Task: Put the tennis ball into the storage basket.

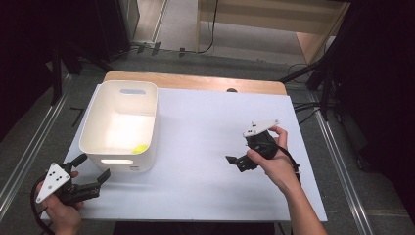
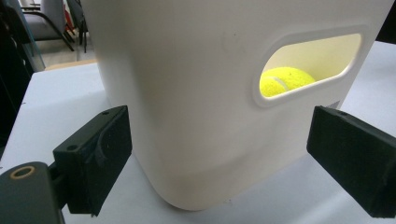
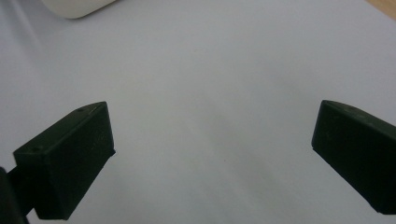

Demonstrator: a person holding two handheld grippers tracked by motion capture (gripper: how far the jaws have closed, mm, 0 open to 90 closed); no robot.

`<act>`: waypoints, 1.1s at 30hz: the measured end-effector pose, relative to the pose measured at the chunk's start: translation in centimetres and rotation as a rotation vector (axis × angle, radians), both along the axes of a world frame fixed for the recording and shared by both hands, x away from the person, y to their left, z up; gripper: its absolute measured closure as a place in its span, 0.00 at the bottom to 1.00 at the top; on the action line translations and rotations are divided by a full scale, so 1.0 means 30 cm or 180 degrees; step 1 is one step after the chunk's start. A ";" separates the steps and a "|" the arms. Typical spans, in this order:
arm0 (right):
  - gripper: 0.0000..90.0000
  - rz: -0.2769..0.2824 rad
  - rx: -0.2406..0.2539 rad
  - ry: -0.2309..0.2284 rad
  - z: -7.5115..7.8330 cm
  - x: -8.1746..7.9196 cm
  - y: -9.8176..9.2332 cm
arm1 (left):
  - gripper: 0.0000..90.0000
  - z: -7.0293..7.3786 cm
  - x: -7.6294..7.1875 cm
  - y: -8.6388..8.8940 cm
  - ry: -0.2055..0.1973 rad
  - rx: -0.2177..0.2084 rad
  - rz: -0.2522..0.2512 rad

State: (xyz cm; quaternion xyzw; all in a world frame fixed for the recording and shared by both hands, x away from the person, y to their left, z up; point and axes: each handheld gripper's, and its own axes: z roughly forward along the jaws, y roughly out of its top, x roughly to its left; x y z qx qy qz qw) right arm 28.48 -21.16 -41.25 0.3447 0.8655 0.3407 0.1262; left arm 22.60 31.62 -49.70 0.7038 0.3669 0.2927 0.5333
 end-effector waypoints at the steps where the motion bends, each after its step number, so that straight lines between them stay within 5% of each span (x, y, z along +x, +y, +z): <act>1: 0.00 -0.0010 0.0020 -0.0004 -0.003 -0.004 -0.007 | 0.08 0.000 0.000 0.000 0.0001 -0.0001 -0.0001; 20: 0.00 -0.0344 0.0450 -0.0230 -0.075 -0.077 -0.157 | 0.08 0.000 -0.002 0.000 -0.0015 0.0001 0.0012; 33: 0.00 -0.0529 0.0742 -0.0524 -0.112 -0.144 -0.272 | 0.08 0.000 -0.001 -0.001 -0.0016 0.0008 0.0023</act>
